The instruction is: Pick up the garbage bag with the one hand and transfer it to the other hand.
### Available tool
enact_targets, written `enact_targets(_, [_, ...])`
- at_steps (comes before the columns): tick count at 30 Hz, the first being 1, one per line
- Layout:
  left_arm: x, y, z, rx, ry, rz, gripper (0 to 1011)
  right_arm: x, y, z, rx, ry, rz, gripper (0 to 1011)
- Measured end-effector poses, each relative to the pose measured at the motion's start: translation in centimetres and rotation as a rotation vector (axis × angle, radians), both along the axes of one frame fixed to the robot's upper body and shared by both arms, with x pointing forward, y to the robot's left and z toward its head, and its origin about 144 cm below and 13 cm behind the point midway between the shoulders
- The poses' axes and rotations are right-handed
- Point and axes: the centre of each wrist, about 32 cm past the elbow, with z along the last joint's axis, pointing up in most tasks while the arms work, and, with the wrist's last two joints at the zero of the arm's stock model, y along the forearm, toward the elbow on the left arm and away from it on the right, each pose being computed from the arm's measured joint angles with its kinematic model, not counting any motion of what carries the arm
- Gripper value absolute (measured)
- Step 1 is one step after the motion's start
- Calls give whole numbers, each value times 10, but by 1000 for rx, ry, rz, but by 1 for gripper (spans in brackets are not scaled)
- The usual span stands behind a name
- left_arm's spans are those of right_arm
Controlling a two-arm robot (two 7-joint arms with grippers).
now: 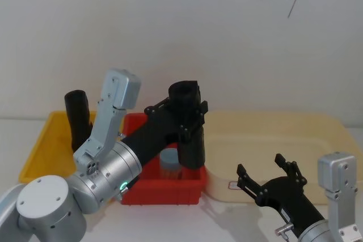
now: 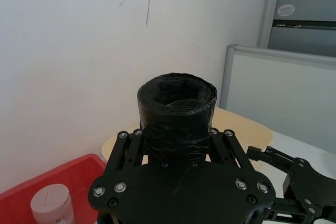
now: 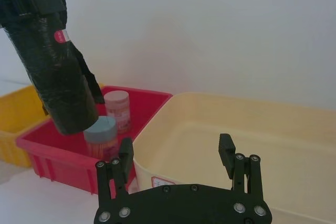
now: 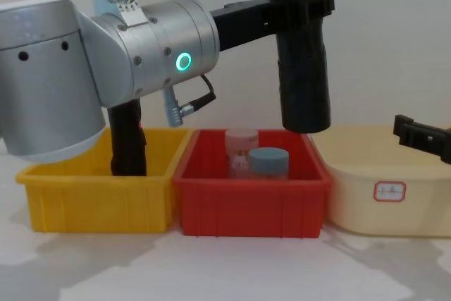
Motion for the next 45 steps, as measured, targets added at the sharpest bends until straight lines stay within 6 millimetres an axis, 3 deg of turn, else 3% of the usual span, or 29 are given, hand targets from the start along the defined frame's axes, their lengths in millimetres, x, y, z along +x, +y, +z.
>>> enact_targets(14, [1, -1, -2, -6, 13, 4, 477, 5, 1, 9, -5, -29, 100, 1000])
enact_targets(25, [2, -2, -2, -7, 17, 6, 477, 21, 14, 19, 0, -69, 233, 999])
enact_targets(45, [2, -2, -2, -9, 20, 7, 477, 41, 30, 19, 3, -56, 342, 999])
